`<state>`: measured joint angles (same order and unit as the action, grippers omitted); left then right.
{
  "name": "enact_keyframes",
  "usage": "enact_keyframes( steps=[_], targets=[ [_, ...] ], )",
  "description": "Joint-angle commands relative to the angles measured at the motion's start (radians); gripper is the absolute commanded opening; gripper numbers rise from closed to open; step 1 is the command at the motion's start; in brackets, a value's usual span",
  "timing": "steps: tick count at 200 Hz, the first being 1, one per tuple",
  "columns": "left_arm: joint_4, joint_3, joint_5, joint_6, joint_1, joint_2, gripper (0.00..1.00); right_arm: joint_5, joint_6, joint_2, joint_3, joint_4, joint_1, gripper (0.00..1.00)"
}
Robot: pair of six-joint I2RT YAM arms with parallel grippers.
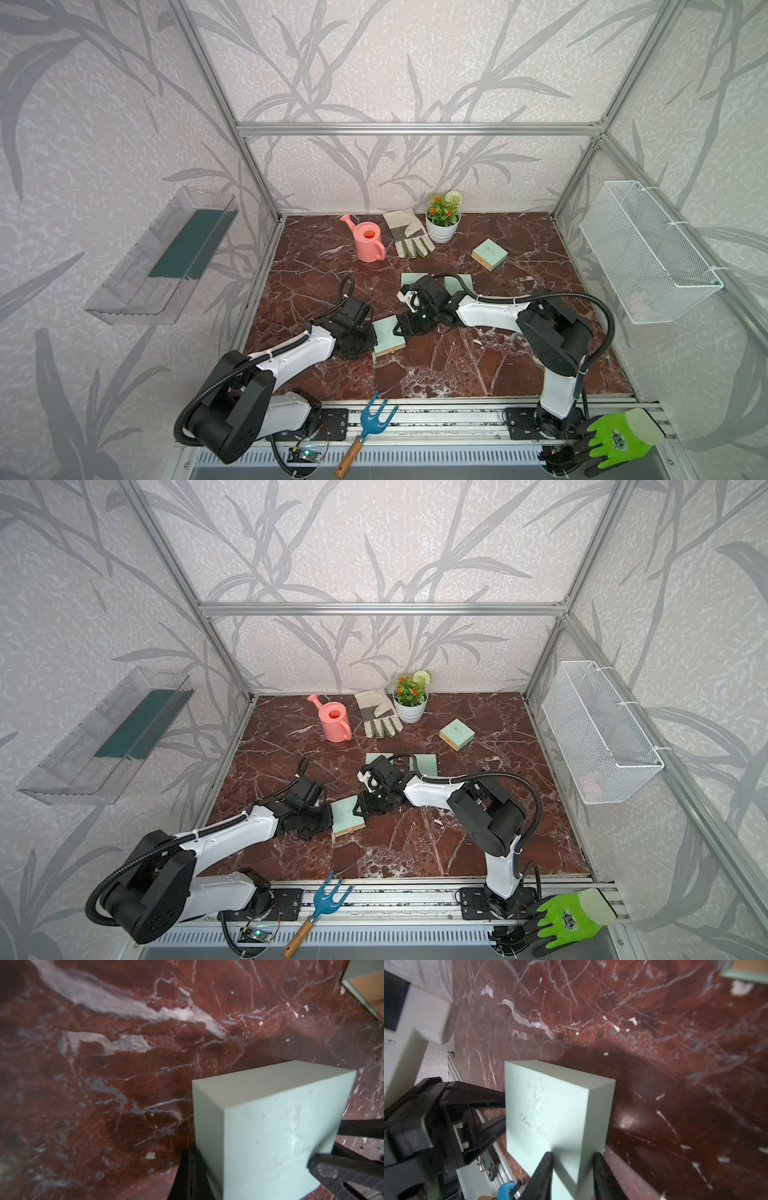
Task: Take out the earrings from the drawer-style jewelry box
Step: Move the jewelry box to the center of the board.
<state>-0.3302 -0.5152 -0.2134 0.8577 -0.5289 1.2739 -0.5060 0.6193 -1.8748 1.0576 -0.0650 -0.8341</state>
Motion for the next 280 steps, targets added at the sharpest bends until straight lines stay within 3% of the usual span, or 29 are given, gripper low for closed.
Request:
enact_keyframes(
  steps=[1, 76, 107, 186, 210, 235, 270, 280],
  targets=[
    [0.105, -0.014, -0.042, 0.018, -0.052, 0.020, 0.02, -0.026, -0.014, 0.046, -0.033, -0.006, -0.001, 0.33],
    [0.167, -0.099, -0.011, 0.061, -0.226, 0.147, 0.02, -0.023, -0.085, 0.101, -0.055, -0.087, 0.083, 0.33],
    [0.145, -0.120, 0.002, 0.069, -0.259, 0.177, 0.02, -0.015, -0.096, 0.104, -0.048, -0.109, 0.096, 0.37],
    [-0.143, -0.094, 0.136, 0.022, -0.222, -0.079, 0.03, 0.048, -0.121, 0.229, -0.061, -0.185, 0.124, 0.53],
    [-0.164, -0.095, 0.101, -0.029, -0.194, -0.174, 0.05, 0.058, -0.132, 0.294, -0.074, -0.221, 0.125, 0.55],
    [-0.073, -0.099, 0.040, -0.063, -0.191, -0.215, 0.10, 0.045, -0.111, 0.379, -0.148, -0.206, 0.125, 0.53],
    [0.065, -0.166, -0.162, -0.066, -0.188, -0.111, 0.28, 0.037, -0.053, 0.496, -0.303, -0.153, 0.123, 0.51],
    [0.072, -0.192, -0.196, -0.071, -0.187, -0.064, 0.28, 0.035, -0.032, 0.521, -0.343, -0.132, 0.120, 0.50]
  ],
)
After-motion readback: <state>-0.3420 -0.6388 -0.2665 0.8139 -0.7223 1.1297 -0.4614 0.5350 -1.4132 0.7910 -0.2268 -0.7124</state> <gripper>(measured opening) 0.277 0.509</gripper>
